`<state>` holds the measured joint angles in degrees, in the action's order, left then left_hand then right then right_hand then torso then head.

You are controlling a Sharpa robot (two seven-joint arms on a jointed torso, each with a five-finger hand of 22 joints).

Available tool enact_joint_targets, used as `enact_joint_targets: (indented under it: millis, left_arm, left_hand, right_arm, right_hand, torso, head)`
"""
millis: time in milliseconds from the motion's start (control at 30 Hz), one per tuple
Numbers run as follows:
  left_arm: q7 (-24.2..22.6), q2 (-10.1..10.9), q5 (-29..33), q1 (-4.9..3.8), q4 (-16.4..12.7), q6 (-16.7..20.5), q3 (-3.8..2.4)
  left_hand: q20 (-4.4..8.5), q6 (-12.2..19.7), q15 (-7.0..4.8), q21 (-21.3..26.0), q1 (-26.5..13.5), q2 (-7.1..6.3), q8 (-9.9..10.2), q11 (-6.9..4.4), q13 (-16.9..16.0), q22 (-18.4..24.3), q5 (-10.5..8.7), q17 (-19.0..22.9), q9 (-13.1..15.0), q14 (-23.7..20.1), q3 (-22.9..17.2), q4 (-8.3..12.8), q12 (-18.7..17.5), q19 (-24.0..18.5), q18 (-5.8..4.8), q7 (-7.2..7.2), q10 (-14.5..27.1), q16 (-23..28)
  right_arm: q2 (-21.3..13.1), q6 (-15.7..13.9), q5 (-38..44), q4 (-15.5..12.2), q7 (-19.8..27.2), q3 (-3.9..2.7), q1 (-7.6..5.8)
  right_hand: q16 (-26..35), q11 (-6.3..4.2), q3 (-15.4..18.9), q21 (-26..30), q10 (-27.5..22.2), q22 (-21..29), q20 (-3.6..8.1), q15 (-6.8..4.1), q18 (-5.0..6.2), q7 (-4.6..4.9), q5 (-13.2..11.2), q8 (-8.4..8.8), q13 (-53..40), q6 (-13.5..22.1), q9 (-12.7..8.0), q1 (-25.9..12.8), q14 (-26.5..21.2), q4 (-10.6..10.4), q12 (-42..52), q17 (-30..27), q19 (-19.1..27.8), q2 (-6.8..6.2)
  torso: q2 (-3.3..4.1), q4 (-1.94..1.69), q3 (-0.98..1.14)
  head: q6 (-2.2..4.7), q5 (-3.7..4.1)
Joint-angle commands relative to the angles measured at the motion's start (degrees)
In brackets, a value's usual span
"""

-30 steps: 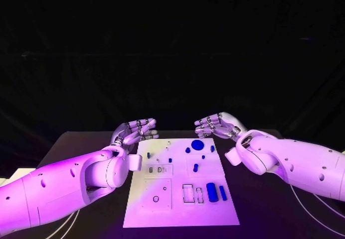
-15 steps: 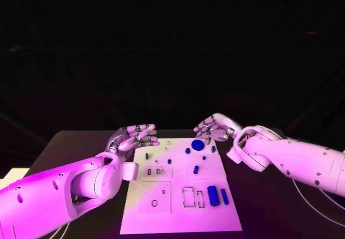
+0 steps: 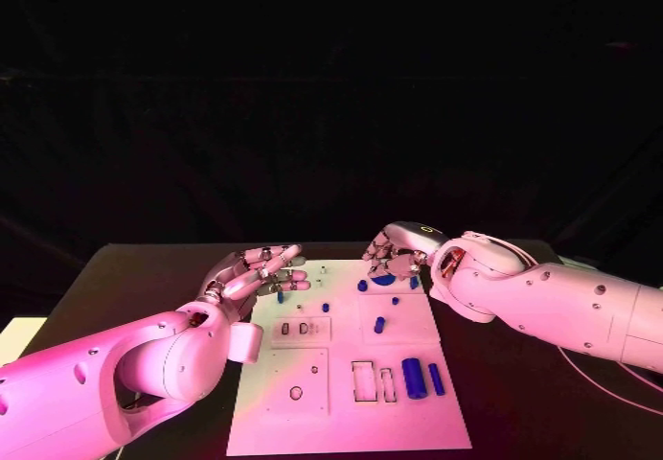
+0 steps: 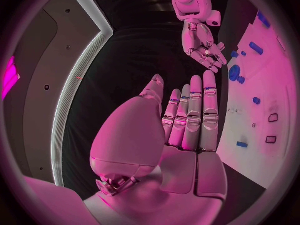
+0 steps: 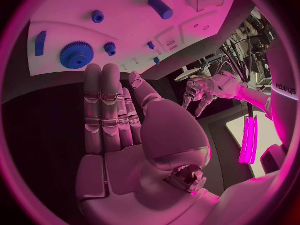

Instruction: Assemble the parts on the task board

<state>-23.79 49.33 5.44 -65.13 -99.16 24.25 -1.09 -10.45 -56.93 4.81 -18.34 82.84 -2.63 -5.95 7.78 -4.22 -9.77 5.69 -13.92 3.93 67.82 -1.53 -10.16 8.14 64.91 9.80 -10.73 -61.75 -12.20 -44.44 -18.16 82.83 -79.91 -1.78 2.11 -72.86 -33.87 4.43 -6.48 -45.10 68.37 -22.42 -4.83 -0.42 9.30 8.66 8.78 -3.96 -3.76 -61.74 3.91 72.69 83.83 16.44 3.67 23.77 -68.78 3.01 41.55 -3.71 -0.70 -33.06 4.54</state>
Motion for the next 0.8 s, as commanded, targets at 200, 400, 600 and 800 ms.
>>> enact_joint_targets:
  millis: [200, 400, 600, 800]
  left_arm:
    - [0.49, 0.60, 0.75, -0.38, -1.68, -1.77, -0.11]
    - [0.59, 0.79, 0.76, -0.65, -2.14, -1.66, -0.12]
    - [0.65, 1.07, 0.76, -0.88, -2.60, -1.57, -0.13]
    - [0.79, 1.23, 0.77, -0.94, -2.72, -1.44, -0.13]
  left_hand:
    - [0.04, -0.01, -0.13, -0.20, -0.47, 0.13, 0.37, 0.16, 0.03, -0.16, 0.16, -0.31, 0.00, 0.51, 0.03, 0.41, -0.32, 0.31, 0.43, -0.21, 0.25, -0.22]
    - [0.05, 0.15, -0.12, -0.28, -0.76, -0.01, 0.59, 0.26, 0.06, -0.26, 0.14, -0.66, -0.04, 0.63, 0.19, 0.54, -0.46, 0.42, 0.40, -0.39, 0.45, -0.30]
    - [0.05, 0.25, -0.09, -0.30, -0.89, -0.05, 0.71, 0.33, 0.08, -0.30, 0.15, -0.83, -0.05, 0.62, 0.26, 0.62, -0.55, 0.44, 0.38, -0.49, 0.57, -0.30]
    - [0.03, 0.48, -0.02, -0.32, -1.10, -0.09, 0.94, 0.46, 0.10, -0.37, 0.15, -1.12, -0.07, 0.56, 0.34, 0.76, -0.70, 0.44, 0.35, -0.67, 0.83, -0.27]
  right_arm:
    - [0.99, 5.68, 9.13, 0.53, -5.05, -0.08, -0.45]
    - [1.63, 7.58, 10.30, 1.10, -5.75, -0.09, -0.56]
    - [2.05, 9.03, 11.23, 1.64, -6.28, -0.09, -0.59]
    - [2.39, 10.15, 11.65, 1.94, -6.25, -0.09, -0.60]
  right_hand:
    - [-4.83, 0.45, -3.01, -4.21, -3.12, -2.75, -0.26, 0.02, 1.15, -0.35, -0.19, 0.30, 0.14, 0.30, -0.02, -0.21, 1.37, -0.03, -0.04, 3.28, 1.47, -0.25]
    - [-8.90, 0.63, -4.93, -7.37, -4.12, -5.63, -0.45, 0.14, 1.00, -0.39, -0.65, 0.34, 0.17, 0.65, -0.05, -0.45, 0.89, -0.09, -0.02, 6.84, 1.97, -0.85]
    - [-10.49, 0.71, -5.90, -9.21, -4.43, -7.60, -0.57, 0.16, 0.78, -0.26, -0.75, 0.24, 0.18, 0.48, 0.00, -0.62, 0.66, -0.19, 0.01, 8.09, 1.90, -1.00]
    - [-12.47, 0.69, -6.78, -10.95, -4.13, -9.68, -0.60, 0.16, 0.53, -0.28, -0.75, 0.20, 0.16, 0.12, 0.05, -0.74, 0.70, -0.23, 0.11, 9.99, 1.45, -1.00]
  torso:
    - [1.39, -0.59, 0.05]
    - [1.89, -0.76, -0.04]
    - [2.51, -1.19, -0.11]
    - [2.83, -1.52, -0.18]
  head:
    - [0.16, 0.62]
    - [-0.14, 0.88]
    - [0.52, 1.42]
    - [0.26, 1.63]
